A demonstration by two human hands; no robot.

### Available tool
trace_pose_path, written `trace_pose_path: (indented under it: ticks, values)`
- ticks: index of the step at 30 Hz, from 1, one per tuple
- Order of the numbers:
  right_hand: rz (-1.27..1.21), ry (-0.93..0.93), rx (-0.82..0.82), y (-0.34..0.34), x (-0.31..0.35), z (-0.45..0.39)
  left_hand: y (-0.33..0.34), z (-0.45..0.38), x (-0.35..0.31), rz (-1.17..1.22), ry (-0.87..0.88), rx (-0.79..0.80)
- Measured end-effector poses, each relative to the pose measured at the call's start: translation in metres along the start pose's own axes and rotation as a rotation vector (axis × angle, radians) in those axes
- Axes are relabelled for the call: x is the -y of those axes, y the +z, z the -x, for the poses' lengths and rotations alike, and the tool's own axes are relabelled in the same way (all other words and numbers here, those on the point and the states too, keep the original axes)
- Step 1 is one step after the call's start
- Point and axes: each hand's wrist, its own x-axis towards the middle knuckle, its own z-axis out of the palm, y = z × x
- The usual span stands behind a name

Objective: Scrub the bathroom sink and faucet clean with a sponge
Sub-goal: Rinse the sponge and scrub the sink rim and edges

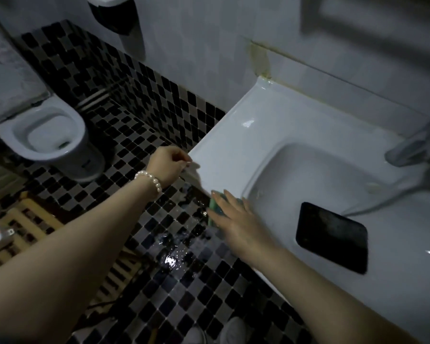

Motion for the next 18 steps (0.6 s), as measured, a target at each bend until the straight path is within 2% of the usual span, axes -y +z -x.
trace_pose_path:
  ticks: [2,5,7,9,11,15,18]
  values:
    - [-0.122,0.061,0.011,0.004,-0.008,0.042,0.009,0.005,-0.009,0.025,0.031,0.045]
    - [-0.426,0.371,-0.043,-0.009,-0.017,0.062,0.023,0.007,-0.022,0.030,0.076,0.089]
    - [-0.513,0.527,-0.070,-0.017,-0.015,0.051,0.036,0.009,-0.031,0.028,0.103,0.126]
    - [-0.415,0.540,-0.087,-0.019,0.002,0.033,0.049,0.009,-0.039,0.022,0.127,0.153]
    - [-0.246,0.466,-0.099,-0.012,0.023,0.035,0.064,0.013,-0.047,0.005,0.145,0.192]
    - [-0.062,0.360,-0.022,-0.005,0.012,0.108,0.088,0.023,-0.070,-0.035,0.245,0.342]
    - [-0.092,0.625,0.066,-0.018,-0.016,0.134,0.103,0.029,-0.086,-0.052,0.282,0.414]
